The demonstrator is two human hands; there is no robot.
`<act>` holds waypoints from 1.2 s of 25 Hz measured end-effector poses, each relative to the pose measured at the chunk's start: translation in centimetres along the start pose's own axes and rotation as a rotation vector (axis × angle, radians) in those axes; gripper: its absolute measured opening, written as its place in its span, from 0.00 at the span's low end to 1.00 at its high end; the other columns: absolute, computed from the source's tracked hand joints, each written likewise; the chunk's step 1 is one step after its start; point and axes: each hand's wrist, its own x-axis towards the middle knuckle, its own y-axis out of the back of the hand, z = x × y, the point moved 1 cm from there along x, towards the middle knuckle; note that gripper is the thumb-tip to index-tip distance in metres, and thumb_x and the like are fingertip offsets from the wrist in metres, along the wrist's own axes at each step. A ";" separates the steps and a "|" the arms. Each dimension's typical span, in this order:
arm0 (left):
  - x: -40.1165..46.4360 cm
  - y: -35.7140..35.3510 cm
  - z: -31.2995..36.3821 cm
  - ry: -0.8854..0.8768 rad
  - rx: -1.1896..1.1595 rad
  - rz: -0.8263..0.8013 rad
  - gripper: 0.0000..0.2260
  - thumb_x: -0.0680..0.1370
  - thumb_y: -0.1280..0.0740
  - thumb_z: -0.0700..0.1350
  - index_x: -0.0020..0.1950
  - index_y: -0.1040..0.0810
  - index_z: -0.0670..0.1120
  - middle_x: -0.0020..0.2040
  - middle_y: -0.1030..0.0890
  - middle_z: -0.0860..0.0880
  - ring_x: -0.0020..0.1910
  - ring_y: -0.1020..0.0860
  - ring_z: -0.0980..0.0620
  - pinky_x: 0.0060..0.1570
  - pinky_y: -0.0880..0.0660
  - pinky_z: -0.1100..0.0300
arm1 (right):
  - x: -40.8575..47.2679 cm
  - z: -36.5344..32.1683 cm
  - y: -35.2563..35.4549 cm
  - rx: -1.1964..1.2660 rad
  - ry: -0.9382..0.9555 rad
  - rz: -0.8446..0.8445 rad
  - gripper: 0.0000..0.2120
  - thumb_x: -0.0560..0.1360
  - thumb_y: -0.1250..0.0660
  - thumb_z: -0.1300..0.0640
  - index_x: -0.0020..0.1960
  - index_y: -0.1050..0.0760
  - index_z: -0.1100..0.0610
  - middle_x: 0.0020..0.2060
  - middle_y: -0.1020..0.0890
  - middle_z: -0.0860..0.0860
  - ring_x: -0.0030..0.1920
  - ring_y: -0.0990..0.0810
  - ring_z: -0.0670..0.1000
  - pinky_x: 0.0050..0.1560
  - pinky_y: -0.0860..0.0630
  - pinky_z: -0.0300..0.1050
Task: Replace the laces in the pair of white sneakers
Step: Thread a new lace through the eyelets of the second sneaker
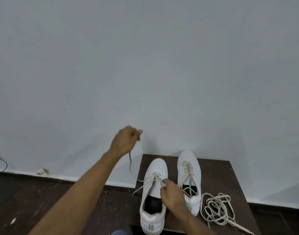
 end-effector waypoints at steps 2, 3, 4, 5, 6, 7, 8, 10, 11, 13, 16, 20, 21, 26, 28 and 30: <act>-2.1 -4.7 -1.9 0.106 -0.162 -0.208 0.11 0.83 0.41 0.43 0.45 0.21 0.46 0.34 0.18 0.46 0.33 0.18 0.51 0.42 0.22 0.56 | 0.3 0.2 0.2 0.015 0.004 -0.025 0.21 0.78 0.45 0.59 0.70 0.30 0.54 0.63 0.22 0.52 0.62 0.23 0.53 0.59 0.28 0.46; -3.2 -6.8 -2.7 0.180 -0.242 -0.279 0.11 0.83 0.42 0.40 0.49 0.21 0.44 0.32 0.19 0.46 0.28 0.20 0.52 0.34 0.22 0.58 | 0.4 0.2 0.2 0.014 0.005 -0.033 0.20 0.78 0.46 0.60 0.68 0.29 0.53 0.62 0.22 0.52 0.60 0.23 0.53 0.58 0.28 0.46; -4.3 -8.6 -3.1 0.260 -0.305 -0.326 0.11 0.82 0.43 0.37 0.51 0.21 0.43 0.31 0.20 0.47 0.24 0.22 0.52 0.28 0.25 0.61 | 0.6 0.3 0.2 0.008 0.006 -0.036 0.19 0.77 0.46 0.60 0.65 0.28 0.52 0.60 0.21 0.52 0.58 0.22 0.53 0.56 0.27 0.46; -5.4 -10.1 -3.5 0.329 -0.342 -0.351 0.11 0.82 0.43 0.37 0.51 0.21 0.42 0.31 0.22 0.47 0.24 0.23 0.52 0.24 0.27 0.62 | 0.8 0.3 0.1 -0.001 0.005 -0.045 0.17 0.77 0.47 0.60 0.62 0.27 0.52 0.57 0.20 0.52 0.57 0.22 0.53 0.53 0.27 0.47; -6.2 -11.4 -3.6 0.382 -0.357 -0.354 0.09 0.81 0.41 0.39 0.49 0.20 0.43 0.34 0.22 0.48 0.25 0.22 0.50 0.23 0.27 0.62 | 1.0 0.4 0.0 -0.011 0.006 -0.052 0.15 0.78 0.47 0.59 0.60 0.26 0.52 0.56 0.19 0.51 0.56 0.22 0.54 0.50 0.28 0.47; -6.9 -12.4 -3.8 0.422 -0.350 -0.345 0.08 0.81 0.38 0.43 0.47 0.21 0.44 0.36 0.21 0.48 0.26 0.21 0.49 0.23 0.26 0.61 | 1.1 0.4 -0.3 -0.018 0.005 -0.058 0.14 0.78 0.46 0.58 0.59 0.26 0.53 0.55 0.19 0.51 0.55 0.21 0.54 0.47 0.30 0.46; -7.2 -13.0 -3.8 0.444 -0.329 -0.326 0.09 0.81 0.37 0.46 0.45 0.21 0.44 0.38 0.21 0.47 0.26 0.21 0.47 0.24 0.25 0.61 | 1.2 0.5 -0.3 -0.022 0.000 -0.057 0.13 0.79 0.46 0.57 0.58 0.26 0.53 0.54 0.19 0.51 0.55 0.21 0.55 0.45 0.31 0.45; -7.5 -13.6 -4.0 0.456 -0.287 -0.325 0.09 0.81 0.37 0.48 0.46 0.22 0.44 0.42 0.20 0.47 0.27 0.19 0.46 0.25 0.24 0.62 | 1.5 0.6 -0.4 -0.016 -0.019 -0.060 0.13 0.78 0.45 0.57 0.57 0.25 0.53 0.53 0.18 0.51 0.54 0.20 0.55 0.44 0.32 0.44; -7.6 -13.7 -4.0 0.443 -0.261 -0.335 0.09 0.81 0.38 0.47 0.46 0.22 0.44 0.41 0.19 0.47 0.27 0.18 0.46 0.26 0.24 0.62 | 1.7 0.7 -0.6 -0.005 -0.031 -0.065 0.13 0.78 0.45 0.58 0.57 0.25 0.53 0.53 0.18 0.51 0.53 0.20 0.55 0.44 0.31 0.44; -7.9 -14.1 -4.1 0.403 -0.204 -0.370 0.09 0.81 0.37 0.48 0.44 0.24 0.45 0.37 0.20 0.48 0.24 0.20 0.49 0.25 0.25 0.63 | 2.1 0.8 -0.6 -0.002 -0.054 -0.079 0.09 0.77 0.45 0.58 0.51 0.26 0.53 0.50 0.18 0.52 0.51 0.20 0.55 0.43 0.29 0.44; -7.9 -14.4 -4.3 0.331 -0.094 -0.427 0.09 0.80 0.36 0.50 0.47 0.24 0.45 0.40 0.19 0.47 0.23 0.22 0.51 0.25 0.24 0.63 | 2.5 0.7 -0.5 -0.008 -0.066 -0.091 0.07 0.76 0.44 0.59 0.40 0.34 0.50 0.43 0.21 0.52 0.46 0.21 0.55 0.42 0.29 0.45; -7.6 -15.4 -4.8 0.214 0.029 -0.454 0.08 0.79 0.36 0.50 0.53 0.19 0.52 0.52 0.16 0.50 0.40 0.17 0.49 0.44 0.18 0.56 | 2.5 0.7 -0.2 0.018 -0.050 -0.107 0.10 0.76 0.41 0.58 0.37 0.34 0.49 0.37 0.24 0.49 0.42 0.24 0.52 0.42 0.30 0.43; -7.6 -15.6 -4.9 0.209 0.043 -0.422 0.09 0.78 0.36 0.50 0.53 0.17 0.54 0.52 0.16 0.52 0.46 0.17 0.51 0.50 0.19 0.55 | 2.6 0.7 -0.2 0.011 -0.052 -0.110 0.09 0.76 0.41 0.58 0.37 0.33 0.49 0.37 0.24 0.49 0.43 0.23 0.52 0.42 0.29 0.44; -7.4 -15.4 -4.4 0.302 -0.033 -0.198 0.09 0.77 0.38 0.51 0.39 0.22 0.53 0.42 0.18 0.54 0.42 0.21 0.54 0.45 0.23 0.56 | 3.1 0.9 -0.3 0.011 -0.080 -0.115 0.08 0.76 0.43 0.58 0.46 0.25 0.52 0.46 0.18 0.53 0.50 0.19 0.56 0.46 0.27 0.45; -7.2 -15.1 -4.7 0.290 -0.025 -0.251 0.09 0.78 0.37 0.50 0.41 0.21 0.52 0.43 0.18 0.53 0.43 0.22 0.53 0.45 0.24 0.57 | 3.2 0.8 -0.4 0.013 -0.092 -0.119 0.08 0.76 0.43 0.58 0.46 0.26 0.52 0.48 0.18 0.54 0.51 0.20 0.56 0.46 0.28 0.45; -7.0 -15.0 -4.9 0.264 -0.002 -0.310 0.09 0.78 0.37 0.49 0.48 0.16 0.52 0.50 0.17 0.52 0.48 0.21 0.52 0.48 0.25 0.58 | 3.3 0.8 -0.5 0.006 -0.104 -0.116 0.08 0.76 0.43 0.58 0.46 0.26 0.52 0.49 0.18 0.55 0.52 0.20 0.57 0.45 0.30 0.44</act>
